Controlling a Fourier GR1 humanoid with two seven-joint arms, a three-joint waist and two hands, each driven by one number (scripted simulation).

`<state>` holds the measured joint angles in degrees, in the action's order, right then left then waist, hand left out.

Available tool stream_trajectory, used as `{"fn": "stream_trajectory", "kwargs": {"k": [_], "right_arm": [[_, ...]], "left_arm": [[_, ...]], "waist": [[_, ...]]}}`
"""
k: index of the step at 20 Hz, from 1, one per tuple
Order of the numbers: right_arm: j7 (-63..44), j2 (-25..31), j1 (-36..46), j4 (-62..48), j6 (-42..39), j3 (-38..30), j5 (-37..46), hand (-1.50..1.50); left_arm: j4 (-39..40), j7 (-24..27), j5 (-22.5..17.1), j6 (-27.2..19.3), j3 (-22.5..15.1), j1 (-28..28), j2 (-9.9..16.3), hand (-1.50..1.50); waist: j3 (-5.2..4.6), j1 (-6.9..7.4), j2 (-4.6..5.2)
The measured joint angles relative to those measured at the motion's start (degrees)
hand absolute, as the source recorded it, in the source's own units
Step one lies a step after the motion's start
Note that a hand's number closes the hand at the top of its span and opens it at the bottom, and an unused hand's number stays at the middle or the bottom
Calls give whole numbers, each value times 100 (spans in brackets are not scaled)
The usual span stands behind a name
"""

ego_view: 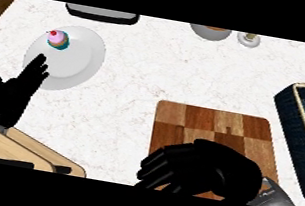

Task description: Pick the lemon from the cutting board and place it in the basket

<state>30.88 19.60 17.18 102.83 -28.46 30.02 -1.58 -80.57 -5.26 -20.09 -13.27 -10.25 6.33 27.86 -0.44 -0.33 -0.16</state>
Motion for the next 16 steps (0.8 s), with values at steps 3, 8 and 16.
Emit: {"fn": "stream_trajectory", "kwargs": {"k": [3, 8, 16], "right_arm": [[-785, 262, -176, 755, -89, 52, 1, -150], [-2010, 958, 325, 1469, -286, -359, 307, -150], [-3659, 1870, 1737, 1381, -904, -1396, 377, -150]], "left_arm": [[-8, -126, -41, 62, 133, 19, -37, 0], [22, -213, -40, 160, 266, 22, -58, 0], [182, -221, 35, 377, 398, 179, -124, 0]], "waist": [[-17, -31, -13], [-34, -93, -36], [-33, -18, -7]]}}
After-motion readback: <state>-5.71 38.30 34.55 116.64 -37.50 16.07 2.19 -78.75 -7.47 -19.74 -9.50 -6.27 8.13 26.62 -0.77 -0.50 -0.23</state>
